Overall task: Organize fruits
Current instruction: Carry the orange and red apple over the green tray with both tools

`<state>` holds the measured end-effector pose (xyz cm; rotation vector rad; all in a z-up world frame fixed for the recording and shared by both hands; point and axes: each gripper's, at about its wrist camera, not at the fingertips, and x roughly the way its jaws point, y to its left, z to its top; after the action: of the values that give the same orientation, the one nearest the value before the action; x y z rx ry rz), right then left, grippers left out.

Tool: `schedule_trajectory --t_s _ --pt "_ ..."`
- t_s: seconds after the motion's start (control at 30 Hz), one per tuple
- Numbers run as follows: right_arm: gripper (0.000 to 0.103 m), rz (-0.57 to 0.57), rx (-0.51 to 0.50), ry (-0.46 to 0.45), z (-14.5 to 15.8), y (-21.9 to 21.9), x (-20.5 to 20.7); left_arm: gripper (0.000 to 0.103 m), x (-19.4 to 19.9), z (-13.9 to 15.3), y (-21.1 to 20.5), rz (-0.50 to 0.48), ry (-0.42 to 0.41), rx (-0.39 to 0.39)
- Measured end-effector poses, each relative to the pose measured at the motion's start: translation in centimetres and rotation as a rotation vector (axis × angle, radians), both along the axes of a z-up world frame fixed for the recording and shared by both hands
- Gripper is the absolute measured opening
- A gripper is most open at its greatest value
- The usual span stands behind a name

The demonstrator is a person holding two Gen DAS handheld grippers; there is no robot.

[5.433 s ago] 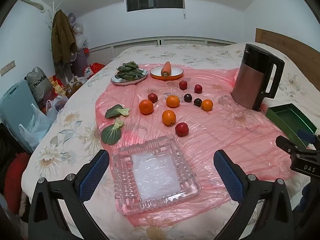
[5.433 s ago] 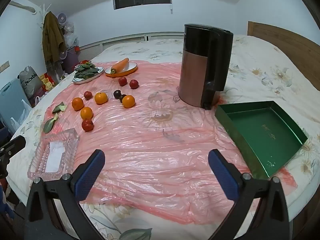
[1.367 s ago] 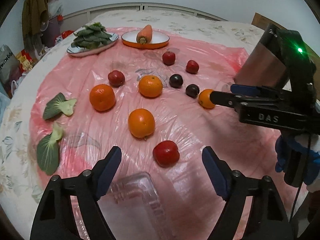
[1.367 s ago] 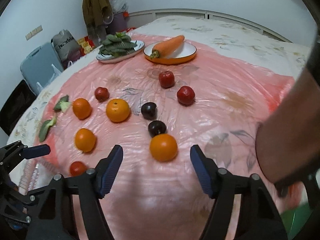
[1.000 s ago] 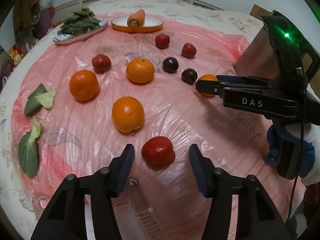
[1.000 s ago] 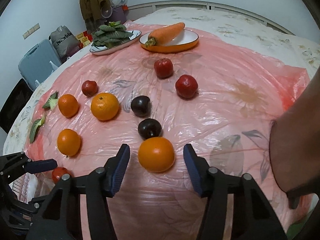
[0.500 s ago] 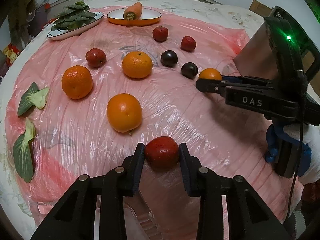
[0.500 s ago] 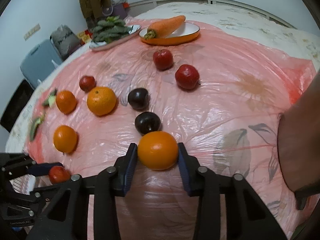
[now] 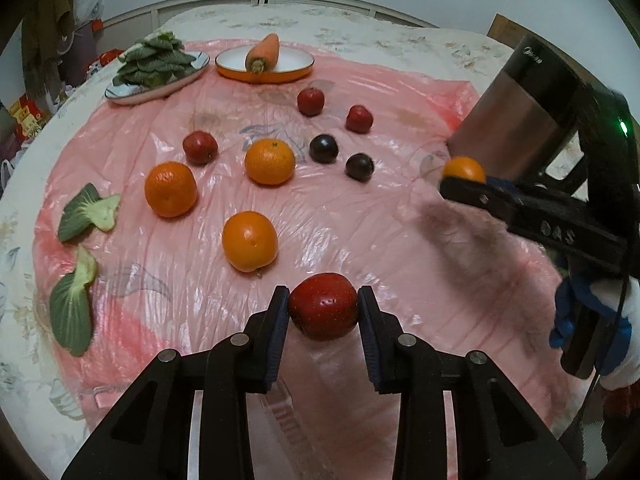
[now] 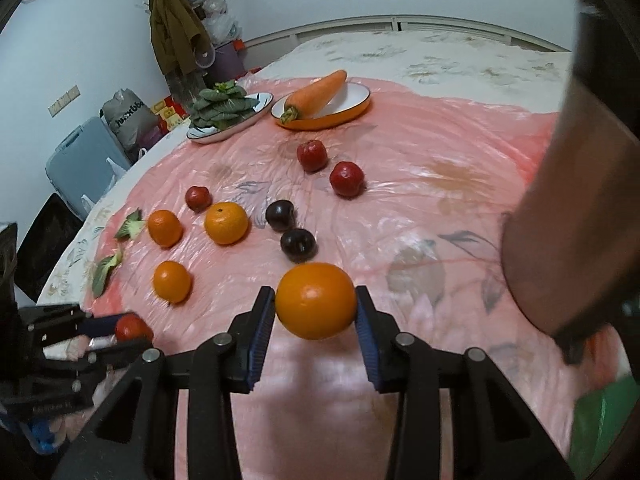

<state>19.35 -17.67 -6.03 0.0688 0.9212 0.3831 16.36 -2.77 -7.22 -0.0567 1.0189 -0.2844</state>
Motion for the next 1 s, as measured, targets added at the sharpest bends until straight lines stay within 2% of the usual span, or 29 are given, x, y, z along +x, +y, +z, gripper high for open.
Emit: schedule_trajectory --t_s 0.2,0.47,0.73,1.0 --pt "0.000 -0.051 0.019 -0.018 1.4 -3.1 -5.2 0.029 -1.6 2.3 -1.9 -0.042 -0.026 -0.012" --pt "0.000 -0.175 -0.013 -0.030 2.4 -10.5 -11.5 0.029 -3.2 3.9 -7.9 -0.140 -0.025 -0.051" --pt "0.000 -0.354 -0.067 -0.043 2.8 -20.3 -14.7 0.029 -3.5 5.2 -17.4 -0.295 -0.018 -0.090" --pt "0.000 -0.494 -0.096 -0.042 1.3 -27.8 -15.1 0.029 -3.9 5.5 -28.5 -0.476 -0.020 -0.084"
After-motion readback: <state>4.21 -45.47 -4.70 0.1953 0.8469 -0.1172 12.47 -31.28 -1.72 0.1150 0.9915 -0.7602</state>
